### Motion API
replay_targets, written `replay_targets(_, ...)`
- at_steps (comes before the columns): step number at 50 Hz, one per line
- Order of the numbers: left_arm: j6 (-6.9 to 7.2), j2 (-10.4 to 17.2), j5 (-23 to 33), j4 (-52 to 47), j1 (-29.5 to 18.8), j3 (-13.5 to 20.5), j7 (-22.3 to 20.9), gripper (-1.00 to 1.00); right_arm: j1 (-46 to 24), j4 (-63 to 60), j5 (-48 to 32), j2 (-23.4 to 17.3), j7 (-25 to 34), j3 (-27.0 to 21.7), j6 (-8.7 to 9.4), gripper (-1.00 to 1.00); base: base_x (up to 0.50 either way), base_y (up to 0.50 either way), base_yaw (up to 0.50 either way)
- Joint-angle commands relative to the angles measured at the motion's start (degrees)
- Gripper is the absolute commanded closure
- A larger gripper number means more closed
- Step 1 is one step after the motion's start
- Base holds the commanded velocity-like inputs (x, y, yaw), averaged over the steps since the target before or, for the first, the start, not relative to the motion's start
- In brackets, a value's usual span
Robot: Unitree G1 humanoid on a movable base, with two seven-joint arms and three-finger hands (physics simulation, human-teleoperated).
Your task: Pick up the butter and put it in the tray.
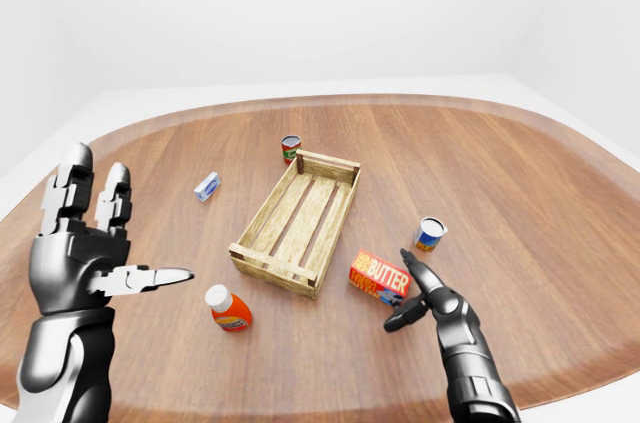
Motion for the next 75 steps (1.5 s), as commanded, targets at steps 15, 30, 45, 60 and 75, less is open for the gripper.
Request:
replay_targets(15, 0.0, -0.11, 0.55, 0.43, 0.32, -0.55, -0.1, -1.0, -6.86, 15.05, 1.83, -1.26, -3.41, 2.75, 0.0, -1.0, 0.0, 0.0, 0.0)
replay_targets(30, 0.0, -0.04, 0.62, 0.46, 0.2, -0.62, 0.03, -1.0, -7.68, 7.24, -0.97, -1.14, -0.28, 3.0, 0.0, -1.0, 0.0, 0.0, 0.0)
replay_targets(45, 0.0, -0.05, 0.74, 0.36, 0.18, -0.65, 0.11, -1.0, -8.99, 8.15, -2.02, -1.07, -0.33, 2.98, 0.0, 1.0, 0.0, 0.0, 0.0)
replay_targets(60, 0.0, -0.11, 1.31, 1.48, 0.19, -1.11, 0.12, -1.0, -7.97, 6.22, -2.14, -1.1, 0.37, 2.76, 0.0, 1.0, 0.0, 0.0, 0.0)
replay_targets(75, 0.0, -0.26, 1.45, 1.01, 0.61, -1.34, 0.08, -1.0, -3.19, -12.73, -5.41, -1.55, 7.2, 0.38, 0.0, 1.0, 0.0, 0.0, 0.0)
